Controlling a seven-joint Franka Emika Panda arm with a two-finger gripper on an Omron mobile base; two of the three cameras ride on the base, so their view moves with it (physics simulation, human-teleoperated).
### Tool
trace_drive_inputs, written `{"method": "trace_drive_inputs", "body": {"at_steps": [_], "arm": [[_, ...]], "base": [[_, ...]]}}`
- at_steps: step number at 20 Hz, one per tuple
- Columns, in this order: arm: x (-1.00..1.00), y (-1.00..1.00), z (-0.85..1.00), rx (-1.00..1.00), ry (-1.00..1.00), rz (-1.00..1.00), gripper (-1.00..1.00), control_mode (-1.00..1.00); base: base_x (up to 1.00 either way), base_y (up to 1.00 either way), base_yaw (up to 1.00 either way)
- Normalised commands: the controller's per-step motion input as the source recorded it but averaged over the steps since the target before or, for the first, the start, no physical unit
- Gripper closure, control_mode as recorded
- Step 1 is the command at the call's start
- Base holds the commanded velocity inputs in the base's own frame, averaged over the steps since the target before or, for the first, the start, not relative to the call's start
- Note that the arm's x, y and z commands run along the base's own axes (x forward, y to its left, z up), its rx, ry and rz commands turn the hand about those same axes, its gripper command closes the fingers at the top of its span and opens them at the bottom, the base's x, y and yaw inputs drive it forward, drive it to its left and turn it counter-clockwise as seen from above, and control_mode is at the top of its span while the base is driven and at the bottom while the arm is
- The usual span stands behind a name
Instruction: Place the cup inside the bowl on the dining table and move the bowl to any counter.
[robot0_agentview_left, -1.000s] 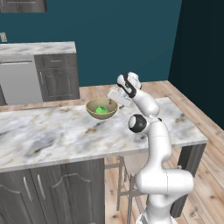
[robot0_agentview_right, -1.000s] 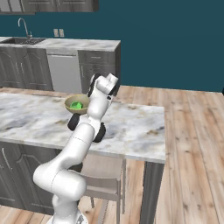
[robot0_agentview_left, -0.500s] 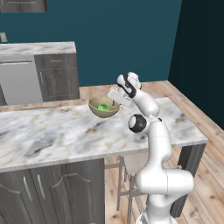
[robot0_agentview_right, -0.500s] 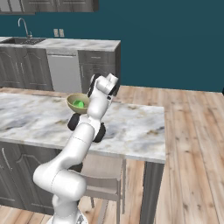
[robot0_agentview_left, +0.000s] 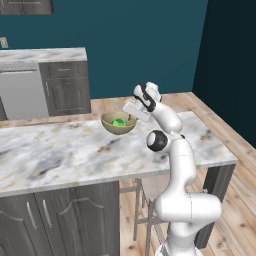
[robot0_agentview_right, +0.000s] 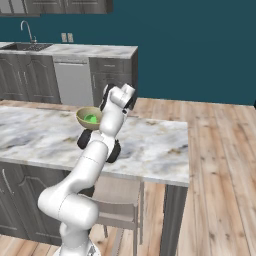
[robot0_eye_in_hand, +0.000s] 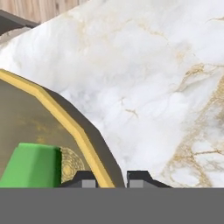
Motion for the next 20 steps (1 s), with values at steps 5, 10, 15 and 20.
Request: {"method": "trace_drive_inputs", "body": {"at_steps": [5,10,15,20], "arm": [[-0.09,0.00,0.26,0.01,-0.03,0.00,1.00,-1.00],[-0.10,0.00,0.24,0.02,-0.01,0.00,1.00,-1.00],[-0.25,0.00,0.26,0.03,-0.05,0.01,1.00,-1.00],[-0.57,-0.03,0.25,0.02,-0.11,0.03,1.00,-1.00]], "base": [[0.00,0.00,0.00],[0.00,0.00,0.00],[0.00,0.00,0.00],[0.00,0.00,0.00]]}}
